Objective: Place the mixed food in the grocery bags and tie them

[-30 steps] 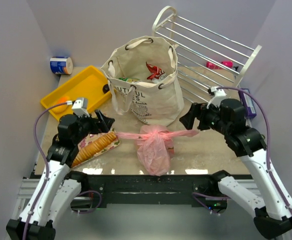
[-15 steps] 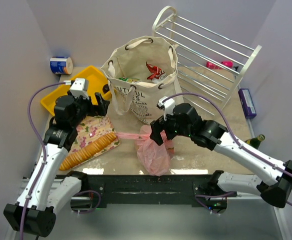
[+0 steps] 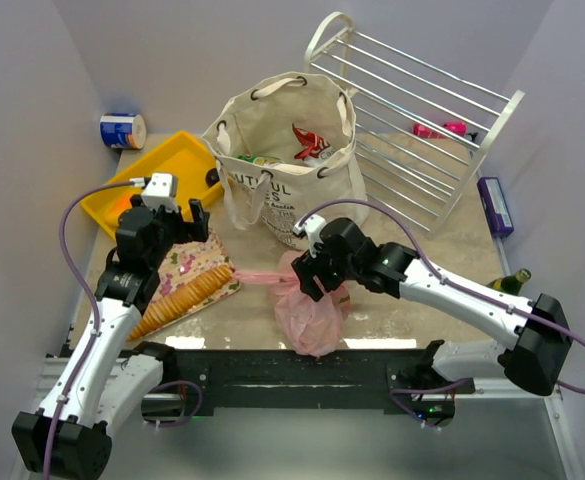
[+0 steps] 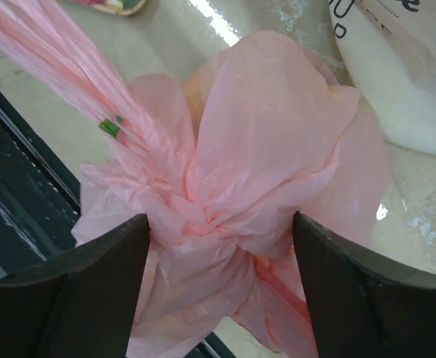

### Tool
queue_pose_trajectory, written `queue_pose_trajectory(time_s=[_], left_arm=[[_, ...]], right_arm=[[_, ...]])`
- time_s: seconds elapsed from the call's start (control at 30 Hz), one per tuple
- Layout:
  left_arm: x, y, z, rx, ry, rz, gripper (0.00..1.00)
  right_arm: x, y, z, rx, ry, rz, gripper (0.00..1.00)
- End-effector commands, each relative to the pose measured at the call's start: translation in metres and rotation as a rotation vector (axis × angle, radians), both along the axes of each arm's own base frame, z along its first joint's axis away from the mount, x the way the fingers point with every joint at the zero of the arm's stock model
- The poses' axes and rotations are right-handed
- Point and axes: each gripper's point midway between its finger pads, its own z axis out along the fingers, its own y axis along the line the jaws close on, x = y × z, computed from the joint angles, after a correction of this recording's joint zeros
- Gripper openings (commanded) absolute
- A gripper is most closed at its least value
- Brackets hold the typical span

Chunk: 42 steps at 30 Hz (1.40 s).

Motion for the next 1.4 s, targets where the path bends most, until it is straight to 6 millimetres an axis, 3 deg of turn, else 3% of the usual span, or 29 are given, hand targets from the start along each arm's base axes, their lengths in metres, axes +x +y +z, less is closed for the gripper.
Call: queue_pose_trajectory(time_s=[0.0,0.1,0.13,0.23,0.37,0.4,0.47,0.5,0.57,0.6,0.67,0.7,0.73,0.77,0.8,0.87,0.9,0.93,0.97,1.0,1.03,1.2,1.37], left_arm=[[0.005,0.010,0.017,0.020,-0.080,0.046,1.00],[0.004,0.008,0.017,0.007,-0.083,0.034,1.00],[0.004,0.007,0.017,0.006,-0.085,0.032,1.00],[0.002,0.008,0.018,-0.001,-0.085,0.039,1.00],[-0.001,0.024,0.023,0.002,-0.107,0.130,1.00],[-0.002,0.028,0.024,0.000,-0.110,0.154,1.00],[-0.005,0.039,0.026,0.005,-0.119,0.214,1.00],[-0.006,0.041,0.026,0.003,-0.120,0.229,1.00],[-0.008,0.043,0.028,0.000,-0.130,0.238,1.00],[-0.009,0.043,0.030,-0.004,-0.138,0.237,1.00],[-0.010,0.041,0.031,-0.007,-0.146,0.227,1.00],[-0.010,0.041,0.031,-0.009,-0.149,0.224,1.00],[-0.010,0.040,0.030,-0.010,-0.147,0.219,1.00],[-0.010,0.039,0.030,-0.009,-0.144,0.215,1.00],[-0.010,0.038,0.030,-0.012,-0.145,0.209,1.00],[-0.010,0.037,0.029,-0.015,-0.145,0.200,1.00],[-0.010,0.036,0.029,-0.017,-0.145,0.197,1.00],[-0.010,0.036,0.029,-0.018,-0.146,0.197,1.00],[-0.010,0.035,0.029,-0.020,-0.147,0.195,1.00],[-0.011,0.035,0.029,-0.021,-0.150,0.195,1.00],[-0.012,0.036,0.030,-0.023,-0.156,0.195,1.00],[-0.013,0.036,0.031,-0.023,-0.162,0.194,1.00],[-0.012,0.033,0.031,-0.028,-0.160,0.183,1.00]], right_arm=[[-0.004,0.007,0.006,0.043,0.003,0.017,0.58],[-0.009,0.016,0.025,0.101,0.008,0.054,0.34],[-0.011,0.017,0.029,0.104,0.015,0.061,0.15],[-0.021,0.023,0.066,0.185,0.013,0.110,0.00],[-0.036,0.035,0.151,0.380,-0.042,0.181,0.00],[-0.037,0.037,0.190,0.456,-0.092,0.194,0.00],[-0.036,0.041,0.234,0.545,-0.143,0.198,0.00],[-0.034,0.043,0.273,0.610,-0.198,0.206,0.00],[-0.024,0.048,0.308,0.658,-0.255,0.182,0.00],[-0.017,0.053,0.339,0.698,-0.306,0.177,0.00],[0.000,0.055,0.366,0.710,-0.392,0.134,0.00],[0.005,0.051,0.397,0.753,-0.456,0.115,0.00],[0.028,0.061,0.394,0.721,-0.479,0.059,0.00],[0.040,0.063,0.400,0.709,-0.520,0.040,0.00],[0.045,0.057,0.426,0.745,-0.581,0.011,0.00],[0.084,0.064,0.429,0.736,-0.638,-0.046,0.00],[0.095,0.058,0.443,0.765,-0.674,-0.071,0.00],[0.123,0.043,0.450,0.779,-0.709,-0.126,0.00],[0.145,0.048,0.440,0.801,-0.668,-0.151,0.00],[0.155,0.048,0.441,0.827,-0.658,-0.133,0.00],[0.175,0.035,0.447,0.854,-0.681,-0.146,0.00],[0.231,0.033,0.412,0.824,-0.636,-0.196,0.00],[0.261,0.021,0.351,0.612,-0.593,-0.289,0.00]])
